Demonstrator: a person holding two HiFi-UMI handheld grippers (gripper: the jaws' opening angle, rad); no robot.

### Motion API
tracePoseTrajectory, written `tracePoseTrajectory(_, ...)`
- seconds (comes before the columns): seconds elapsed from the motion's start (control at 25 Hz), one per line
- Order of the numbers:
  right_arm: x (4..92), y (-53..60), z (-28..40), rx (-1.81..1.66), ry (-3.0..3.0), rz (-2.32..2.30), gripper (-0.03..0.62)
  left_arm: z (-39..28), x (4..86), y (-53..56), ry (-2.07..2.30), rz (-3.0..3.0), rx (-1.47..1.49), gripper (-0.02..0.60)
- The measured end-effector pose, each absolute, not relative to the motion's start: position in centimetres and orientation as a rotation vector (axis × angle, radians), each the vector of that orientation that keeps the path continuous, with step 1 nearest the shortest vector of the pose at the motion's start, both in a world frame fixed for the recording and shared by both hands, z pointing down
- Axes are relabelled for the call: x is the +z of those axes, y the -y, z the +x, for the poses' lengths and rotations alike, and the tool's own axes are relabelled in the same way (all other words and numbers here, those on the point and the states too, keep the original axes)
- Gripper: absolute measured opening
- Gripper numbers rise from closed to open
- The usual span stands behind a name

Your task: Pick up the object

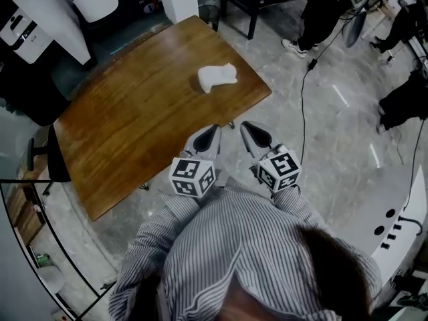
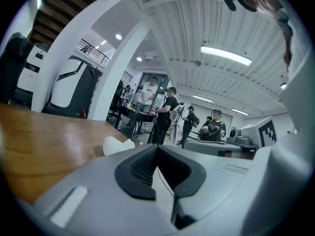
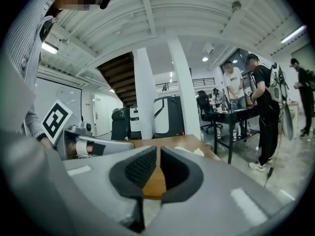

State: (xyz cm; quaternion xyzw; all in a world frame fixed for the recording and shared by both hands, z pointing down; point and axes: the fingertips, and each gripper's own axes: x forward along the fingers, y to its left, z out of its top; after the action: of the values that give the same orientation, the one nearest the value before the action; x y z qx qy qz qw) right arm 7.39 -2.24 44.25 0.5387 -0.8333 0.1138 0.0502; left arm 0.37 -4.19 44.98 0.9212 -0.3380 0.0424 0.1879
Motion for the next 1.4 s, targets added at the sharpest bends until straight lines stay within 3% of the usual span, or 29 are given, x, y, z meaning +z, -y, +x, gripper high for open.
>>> tracePoseTrajectory(0.28, 44.9, 12.8, 9.4, 0.405, 2.42, 1.738, 0.023, 0.3, 45.4, 14.9, 0.882, 2.589, 0.167, -0.003)
tracePoseTrajectory(0.72, 48.7, 18.2, 11.4, 0.581, 2.347, 1.611, 0.051, 3.4, 48.9, 20.5, 0.809, 2.454, 0.187, -0.003)
tracePoseTrajectory(1.12, 51.1, 22.9, 12.6, 0.67, 2.276, 1.483, 0.124, 5.1, 50.2, 22.8, 0.822, 2.404, 0.272, -0.003)
tracePoseTrajectory(1.4, 55.1, 25.6, 13.6, 0.734, 2.174, 1.426, 0.218, 5.8, 52.3, 23.1, 0.821, 2.41, 0.345, -0.003)
